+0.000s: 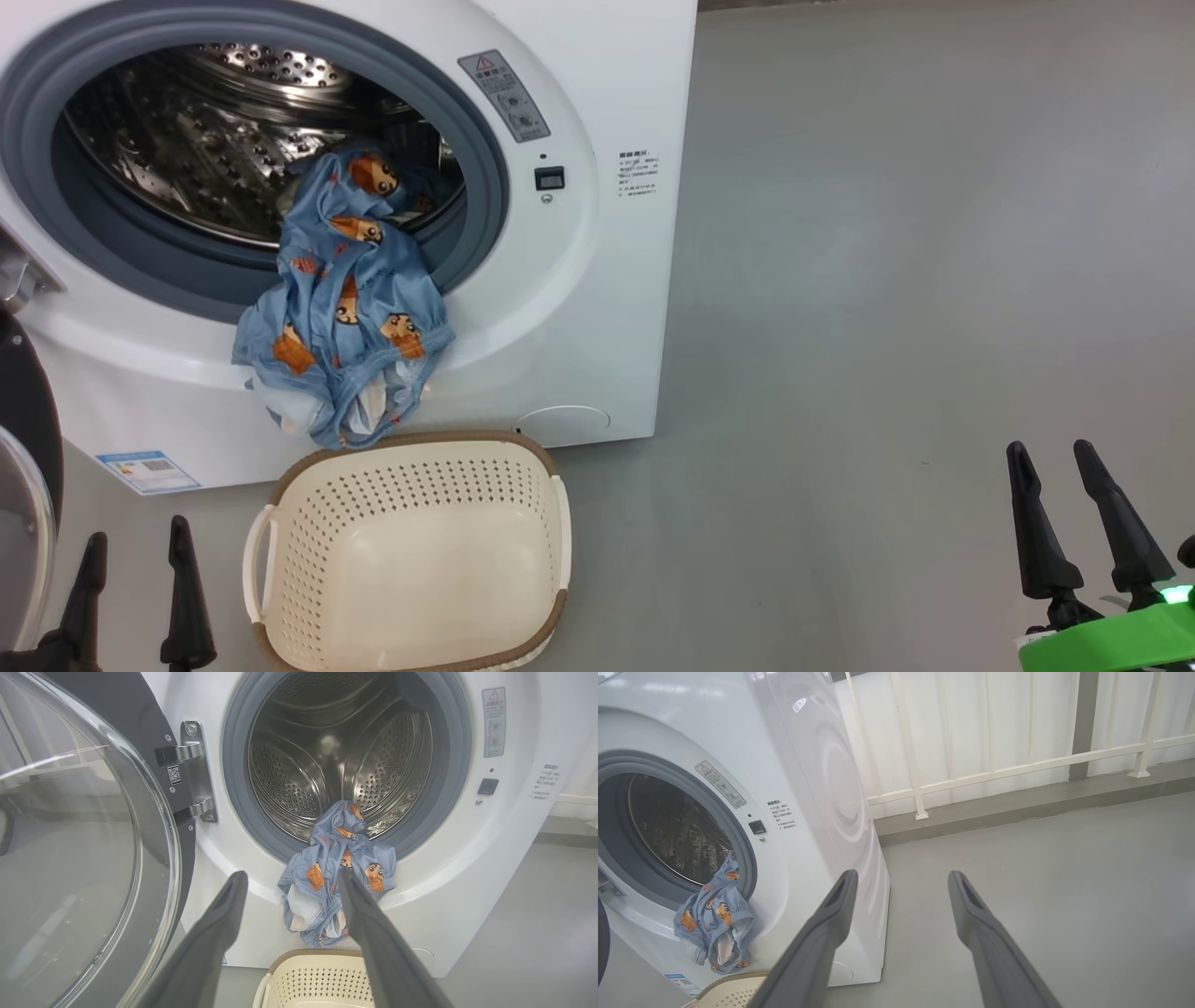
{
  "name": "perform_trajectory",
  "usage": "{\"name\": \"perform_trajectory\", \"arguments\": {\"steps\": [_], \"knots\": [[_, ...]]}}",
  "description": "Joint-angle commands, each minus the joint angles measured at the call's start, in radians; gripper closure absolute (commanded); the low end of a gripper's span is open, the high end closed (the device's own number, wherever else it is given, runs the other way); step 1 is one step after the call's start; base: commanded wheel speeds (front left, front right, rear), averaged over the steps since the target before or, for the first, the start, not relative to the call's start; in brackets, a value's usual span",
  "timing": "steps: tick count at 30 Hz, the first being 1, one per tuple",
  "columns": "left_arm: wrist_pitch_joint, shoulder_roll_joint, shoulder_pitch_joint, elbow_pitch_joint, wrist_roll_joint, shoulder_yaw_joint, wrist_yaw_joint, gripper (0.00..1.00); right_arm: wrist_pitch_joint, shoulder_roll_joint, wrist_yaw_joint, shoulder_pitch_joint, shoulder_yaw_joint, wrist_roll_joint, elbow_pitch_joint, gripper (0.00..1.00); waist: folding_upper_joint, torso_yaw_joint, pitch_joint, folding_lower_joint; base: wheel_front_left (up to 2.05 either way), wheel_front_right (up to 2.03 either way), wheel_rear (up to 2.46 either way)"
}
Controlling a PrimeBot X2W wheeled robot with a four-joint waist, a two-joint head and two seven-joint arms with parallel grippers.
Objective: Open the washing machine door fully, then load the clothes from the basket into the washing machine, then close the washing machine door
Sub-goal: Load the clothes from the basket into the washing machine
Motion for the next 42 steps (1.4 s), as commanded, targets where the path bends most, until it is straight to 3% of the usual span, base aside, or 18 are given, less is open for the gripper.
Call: {"name": "perform_trajectory", "arguments": {"steps": [1, 13, 24, 32, 42], "knots": [[-0.006, 0.014, -0.023, -0.022, -0.007, 0.029, 0.0, 0.0, -0.008, -0.021, 0.006, -0.017, 0.015, -0.001, -0.027, 0.0, 0.0, 0.0, 0.004, 0.0, 0.0, 0.0, 0.0], [-0.006, 0.016, -0.077, 0.038, -0.022, 0.01, 0.0, 0.0, -0.008, -0.012, 0.006, -0.059, 0.011, 0.0, -0.037, 0.0, 0.0, -0.009, 0.097, 0.0, 0.0, 0.0, 0.0], [-0.006, 0.049, -0.298, 0.219, -0.061, -0.068, 0.0, 0.0, -0.008, 0.011, 0.006, -0.168, 0.025, -0.008, -0.06, 0.0, 0.0, -0.016, 0.316, 0.0, 0.0, 0.0, 0.0], [-0.006, 0.106, -0.519, 0.38, -0.124, -0.121, 0.0, 0.0, -0.008, 0.012, 0.006, -0.263, 0.035, -0.014, -0.088, 0.0, 0.0, -0.039, 0.478, 0.0, 0.0, 0.0, 0.0], [-0.006, 0.2, -0.7, 0.599, -0.213, -0.214, 0.0, 0.0, -0.008, 0.031, 0.006, -0.309, 0.049, -0.022, -0.103, 0.0, 0.0, -0.087, 0.58, 0.0, 0.0, 0.0, 0.0]]}}
